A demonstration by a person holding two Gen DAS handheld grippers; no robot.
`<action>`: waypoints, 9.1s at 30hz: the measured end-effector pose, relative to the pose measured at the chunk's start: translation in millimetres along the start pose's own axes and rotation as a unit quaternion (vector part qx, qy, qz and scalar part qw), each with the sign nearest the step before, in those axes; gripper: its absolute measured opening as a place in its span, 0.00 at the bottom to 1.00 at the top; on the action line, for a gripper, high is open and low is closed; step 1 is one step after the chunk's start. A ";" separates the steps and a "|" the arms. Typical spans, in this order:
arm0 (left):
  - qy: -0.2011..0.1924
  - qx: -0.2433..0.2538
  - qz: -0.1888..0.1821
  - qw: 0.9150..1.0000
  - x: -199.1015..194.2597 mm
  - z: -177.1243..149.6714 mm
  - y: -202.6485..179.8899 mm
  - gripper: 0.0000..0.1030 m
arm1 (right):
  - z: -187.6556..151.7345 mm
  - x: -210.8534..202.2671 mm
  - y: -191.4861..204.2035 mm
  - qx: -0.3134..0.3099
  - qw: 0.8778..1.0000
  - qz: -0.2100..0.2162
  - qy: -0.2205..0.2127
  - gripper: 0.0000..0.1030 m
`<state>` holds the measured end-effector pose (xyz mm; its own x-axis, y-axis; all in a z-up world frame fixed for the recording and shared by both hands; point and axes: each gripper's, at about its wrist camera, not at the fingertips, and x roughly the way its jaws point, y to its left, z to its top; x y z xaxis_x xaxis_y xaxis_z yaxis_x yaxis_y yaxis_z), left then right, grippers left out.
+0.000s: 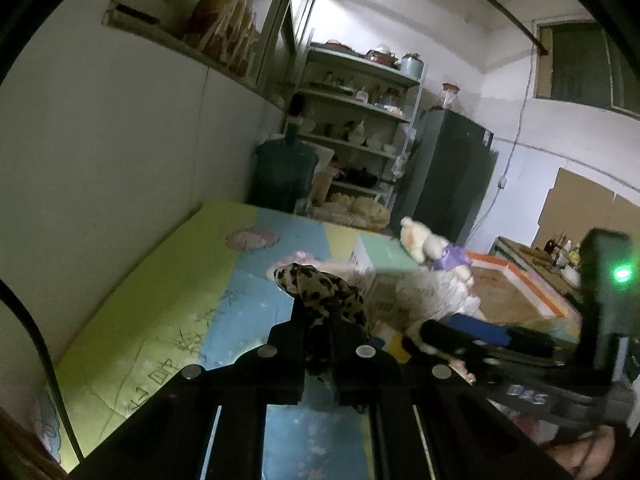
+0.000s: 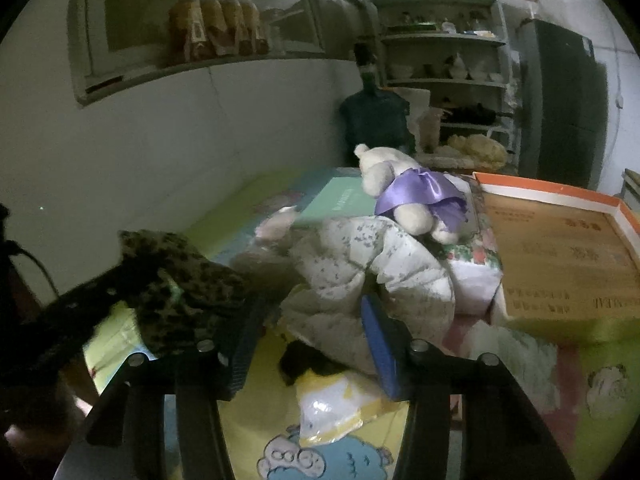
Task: Organize soft objects
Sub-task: 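Carry the leopard-print cloth and white floral cloth over the cardboard tray with both tools, then lower both cloths into the tray and open both tools, then move both tools back from the tray toward the pile, then grasp the green translucent pouch with the left tool while the right tool grasps the teddy bear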
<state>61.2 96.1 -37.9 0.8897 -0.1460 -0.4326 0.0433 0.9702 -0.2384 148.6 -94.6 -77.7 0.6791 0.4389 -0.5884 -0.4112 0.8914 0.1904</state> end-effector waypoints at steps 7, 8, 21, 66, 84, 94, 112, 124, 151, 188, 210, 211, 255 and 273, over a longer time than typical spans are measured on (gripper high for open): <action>-0.022 -0.013 -0.015 1.000 -8.6 13.1 3.1 0.08 | 2.2 21.8 -6.4 0.011 0.999 0.005 0.037 0.25; -0.025 -0.014 -0.014 0.999 -10.0 14.4 3.4 0.08 | 1.9 21.7 -8.2 0.015 0.999 0.009 0.037 0.19; -0.048 -0.019 -0.019 0.999 -21.8 35.7 0.2 0.08 | 11.3 -33.7 -4.9 0.028 0.996 0.083 -0.023 0.12; -0.001 0.078 -0.146 0.986 69.7 49.0 -224.8 0.08 | 23.0 -175.6 -191.8 0.078 0.986 -0.068 -0.134 0.12; 0.042 0.064 -0.159 0.984 148.8 38.1 -297.3 0.08 | 24.0 -161.5 -298.0 0.111 0.981 -0.130 -0.097 0.12; 0.097 0.053 -0.146 0.983 192.7 17.6 -310.0 0.08 | 21.7 -126.1 -320.7 0.121 0.983 -0.128 -0.052 0.12; 0.172 0.060 -0.100 0.978 225.2 -4.8 -314.9 0.10 | 8.8 -89.1 -333.3 0.136 0.984 -0.118 0.007 0.15; 0.137 0.075 -0.086 0.984 203.7 8.3 -317.3 0.57 | 6.6 -95.9 -332.4 0.143 0.983 -0.116 -0.006 0.39; -0.018 0.134 -0.100 0.986 92.2 49.3 -295.5 0.75 | 3.3 -148.3 -269.5 0.128 0.974 -0.171 -0.069 0.71; -0.057 0.058 -0.014 0.997 0.3 45.8 -116.3 0.75 | 26.8 -130.7 -108.8 0.020 0.992 -0.093 -0.082 0.75; 0.016 0.079 -0.028 0.996 -6.6 -16.0 -12.9 0.75 | 43.1 -76.3 -42.1 -0.036 0.997 -0.049 -0.045 0.75; 0.023 0.080 -0.033 0.996 -2.8 -18.1 -9.8 0.75 | 43.8 -74.1 -40.1 -0.038 0.997 -0.048 -0.043 0.75; 0.107 0.082 -0.064 0.989 45.7 -35.0 15.9 0.40 | 61.2 20.8 -57.6 -0.039 0.998 -0.013 0.046 0.44; 0.066 0.071 -0.077 0.992 20.4 -16.0 -1.1 0.40 | 61.4 -15.6 -54.4 -0.036 0.999 0.001 0.015 0.44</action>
<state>72.1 88.9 -60.4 0.8007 -0.3092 -0.5132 0.2459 0.9507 -0.1891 197.7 -143.0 -30.6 0.6602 0.4360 -0.6116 -0.4556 0.8798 0.1355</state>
